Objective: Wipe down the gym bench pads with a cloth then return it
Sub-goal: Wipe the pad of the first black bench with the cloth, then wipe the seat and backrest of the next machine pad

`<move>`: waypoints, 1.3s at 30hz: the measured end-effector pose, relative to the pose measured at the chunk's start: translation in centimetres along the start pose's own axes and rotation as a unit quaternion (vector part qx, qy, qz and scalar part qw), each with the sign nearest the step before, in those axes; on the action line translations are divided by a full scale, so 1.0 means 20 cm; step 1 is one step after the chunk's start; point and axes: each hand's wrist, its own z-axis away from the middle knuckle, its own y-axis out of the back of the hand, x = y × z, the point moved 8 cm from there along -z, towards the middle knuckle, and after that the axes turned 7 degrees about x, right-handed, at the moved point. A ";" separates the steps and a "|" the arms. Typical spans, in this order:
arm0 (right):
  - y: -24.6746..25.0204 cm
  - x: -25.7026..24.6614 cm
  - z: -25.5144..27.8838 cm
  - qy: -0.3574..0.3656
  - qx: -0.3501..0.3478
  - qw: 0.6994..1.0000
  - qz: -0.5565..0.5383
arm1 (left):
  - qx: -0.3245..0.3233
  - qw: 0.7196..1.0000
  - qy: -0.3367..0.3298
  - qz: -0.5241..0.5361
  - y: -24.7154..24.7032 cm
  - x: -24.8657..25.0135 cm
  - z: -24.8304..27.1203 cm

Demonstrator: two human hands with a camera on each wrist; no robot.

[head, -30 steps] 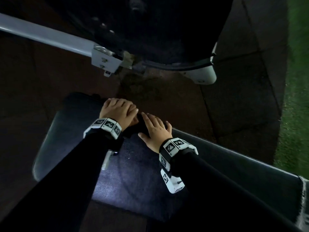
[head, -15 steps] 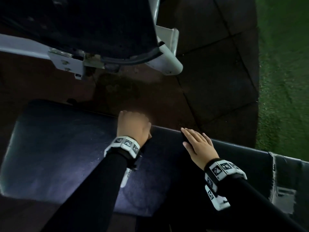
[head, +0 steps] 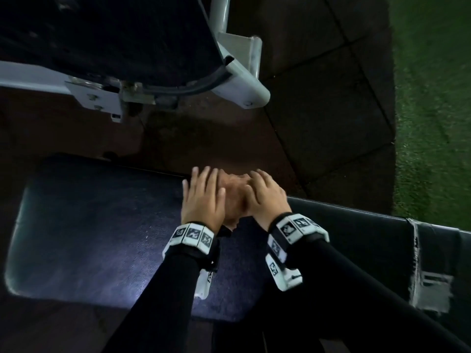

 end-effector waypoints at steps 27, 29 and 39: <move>0.58 0.00 0.21 -0.018 -0.060 0.997 -0.049 | -0.084 0.976 0.119 0.160 0.38 0.26 0.21; 0.69 -0.08 0.31 0.004 -0.052 0.997 -0.059 | -0.073 0.975 0.121 0.171 0.49 0.35 0.26; 1.15 -0.35 0.77 0.107 -0.039 0.988 -0.102 | -0.047 0.970 0.119 0.208 0.93 0.64 0.57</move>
